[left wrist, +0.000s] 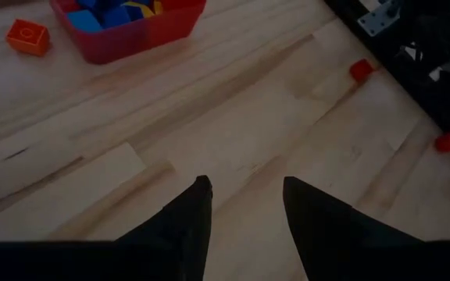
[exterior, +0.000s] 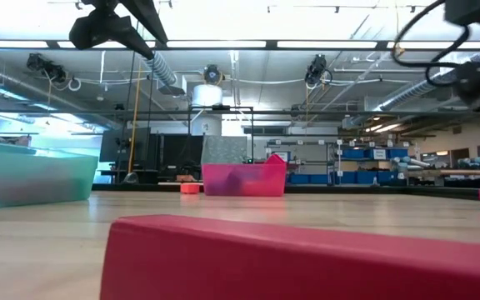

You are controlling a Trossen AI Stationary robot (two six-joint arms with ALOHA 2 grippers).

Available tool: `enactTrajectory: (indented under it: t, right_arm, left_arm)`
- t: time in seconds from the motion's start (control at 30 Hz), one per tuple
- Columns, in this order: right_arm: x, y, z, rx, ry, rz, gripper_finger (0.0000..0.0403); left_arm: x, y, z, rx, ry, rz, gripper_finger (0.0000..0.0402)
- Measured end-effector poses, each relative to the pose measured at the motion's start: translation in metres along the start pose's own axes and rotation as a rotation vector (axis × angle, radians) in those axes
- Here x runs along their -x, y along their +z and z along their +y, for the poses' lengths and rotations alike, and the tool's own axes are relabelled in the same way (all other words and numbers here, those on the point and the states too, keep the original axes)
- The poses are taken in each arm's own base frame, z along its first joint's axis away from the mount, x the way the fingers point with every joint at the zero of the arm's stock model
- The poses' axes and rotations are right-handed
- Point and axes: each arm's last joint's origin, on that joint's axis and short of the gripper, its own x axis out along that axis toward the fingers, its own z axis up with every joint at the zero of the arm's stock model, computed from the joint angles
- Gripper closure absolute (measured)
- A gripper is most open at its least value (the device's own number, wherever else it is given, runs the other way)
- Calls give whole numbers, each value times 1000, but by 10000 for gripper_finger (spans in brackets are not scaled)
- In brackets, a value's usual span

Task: Sort blocks by size
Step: Put the red 1 studded building block into the red bin

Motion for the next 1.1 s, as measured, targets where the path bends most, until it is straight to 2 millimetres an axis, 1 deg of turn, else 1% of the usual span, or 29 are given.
enactTrajectory:
  t: [0.17,0.33,0.43,0.57,0.7,0.87,0.93,1.1]
  right_arm:
    - [-17,-18,13,68,-61,80,162]
    - [-44,-33,34,158,-84,176,162]
    - [-59,-42,43,203,-157,249,162]
    - [-73,-52,55,269,-249,306,162]
    - [-80,-57,72,322,-262,330,162]
    - [-79,-60,94,382,-232,329,162]
    - [-79,-62,98,403,-226,333,162]
    - [-81,-69,96,448,-238,345,156]
  left_arm:
    - [0,0,0,0,0,0,234]
    - [0,0,0,1,2,-5,234]
    - [-1,0,-1,1,4,-11,234]
    - [-3,0,-3,11,-9,-21,234]
    - [-6,-1,-4,5,0,-17,234]
    - [-13,-4,-9,7,-2,-19,234]
    - [-17,-5,-12,8,-6,-19,234]
    - [-26,-11,-17,-6,-10,25,234]
